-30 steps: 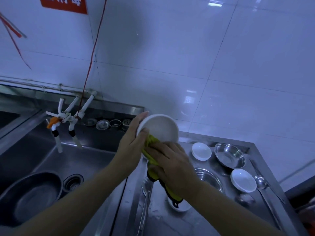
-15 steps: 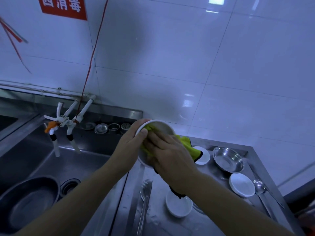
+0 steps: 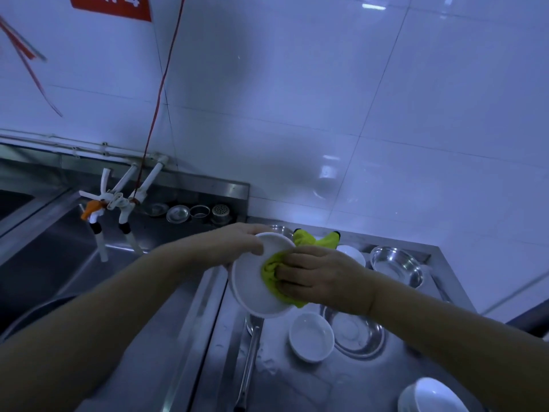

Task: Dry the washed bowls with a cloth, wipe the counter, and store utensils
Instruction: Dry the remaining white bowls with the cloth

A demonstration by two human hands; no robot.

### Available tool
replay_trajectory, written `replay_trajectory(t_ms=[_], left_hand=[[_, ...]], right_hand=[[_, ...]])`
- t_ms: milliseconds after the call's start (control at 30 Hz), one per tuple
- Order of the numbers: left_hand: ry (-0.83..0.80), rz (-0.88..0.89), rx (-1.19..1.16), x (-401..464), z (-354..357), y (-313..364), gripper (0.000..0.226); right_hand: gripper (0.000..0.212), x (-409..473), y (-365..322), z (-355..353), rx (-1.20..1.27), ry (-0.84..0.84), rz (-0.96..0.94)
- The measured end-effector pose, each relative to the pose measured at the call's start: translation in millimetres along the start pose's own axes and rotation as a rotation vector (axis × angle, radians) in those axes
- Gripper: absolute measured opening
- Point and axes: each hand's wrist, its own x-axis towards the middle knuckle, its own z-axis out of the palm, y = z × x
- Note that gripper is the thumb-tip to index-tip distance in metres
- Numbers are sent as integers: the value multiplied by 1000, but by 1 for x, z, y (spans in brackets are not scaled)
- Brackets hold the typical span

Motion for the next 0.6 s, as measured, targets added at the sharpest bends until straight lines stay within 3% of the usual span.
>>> replay_trajectory(t_ms=[67, 133, 200, 267, 367, 500, 567, 600], left_hand=[[27, -18, 119, 2, -4, -1, 41], [112, 42, 376, -1, -7, -5, 52], [278, 210, 738, -15, -3, -8, 62], [418, 470, 1074, -32, 11, -8, 56], [304, 685, 1349, -41, 27, -8, 32], [211, 726, 1405, -34, 33, -3, 16], [264, 640, 1207, -33, 32, -6, 10], [308, 551, 996, -33, 31, -7, 5]], right_hand=[[20, 0, -3, 2, 27, -7, 46], [9, -3, -5, 1, 73, -41, 137], [10, -7, -6, -3, 148, -59, 242], [15, -12, -6, -7, 213, -89, 308], [23, -12, -9, -10, 297, -109, 405], [24, -16, -12, -11, 349, -28, 496], [30, -23, -14, -9, 395, 116, 633], [35, -28, -15, -9, 445, 225, 768]])
